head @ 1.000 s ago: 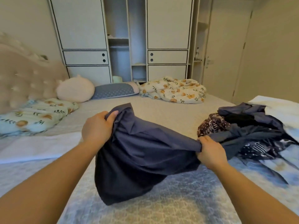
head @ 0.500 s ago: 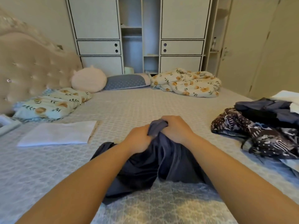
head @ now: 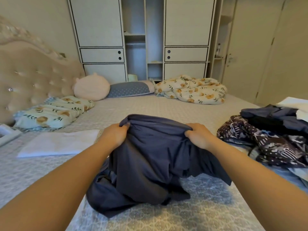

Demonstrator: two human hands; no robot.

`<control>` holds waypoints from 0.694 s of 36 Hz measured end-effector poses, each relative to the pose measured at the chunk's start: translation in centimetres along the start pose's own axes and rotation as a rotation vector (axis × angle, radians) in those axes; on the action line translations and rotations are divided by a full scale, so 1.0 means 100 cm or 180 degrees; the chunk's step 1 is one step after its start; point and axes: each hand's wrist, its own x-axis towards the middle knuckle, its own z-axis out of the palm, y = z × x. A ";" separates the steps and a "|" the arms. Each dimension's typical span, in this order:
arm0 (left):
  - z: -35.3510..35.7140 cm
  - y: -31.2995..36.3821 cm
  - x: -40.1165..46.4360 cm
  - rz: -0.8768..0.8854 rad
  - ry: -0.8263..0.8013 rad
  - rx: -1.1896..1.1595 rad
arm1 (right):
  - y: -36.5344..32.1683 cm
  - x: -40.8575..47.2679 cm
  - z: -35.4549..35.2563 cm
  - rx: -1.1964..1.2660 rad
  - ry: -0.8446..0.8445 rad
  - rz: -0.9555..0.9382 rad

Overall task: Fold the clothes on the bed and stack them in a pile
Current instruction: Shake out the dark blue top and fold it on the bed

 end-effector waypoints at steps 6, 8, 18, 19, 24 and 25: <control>-0.012 0.002 -0.004 0.0231 0.0852 -0.0202 | -0.029 0.002 -0.017 -0.0358 -0.0538 -0.0010; -0.012 0.007 -0.007 0.0628 0.1006 -0.0846 | -0.032 -0.003 -0.021 -0.0682 -0.0923 0.0158; -0.024 0.014 -0.017 0.1215 -0.0252 -0.1390 | -0.017 -0.009 -0.034 -0.1132 -0.0770 0.0513; -0.025 0.011 -0.016 0.1144 -0.0323 -0.1305 | -0.014 -0.010 -0.036 -0.1067 -0.0690 0.0538; -0.023 -0.004 -0.011 0.0867 -0.0017 -0.0652 | -0.011 -0.010 -0.037 -0.0501 -0.0468 0.0530; -0.022 -0.004 -0.010 0.0786 0.0055 -0.0545 | -0.012 -0.009 -0.034 -0.0194 -0.0278 0.0527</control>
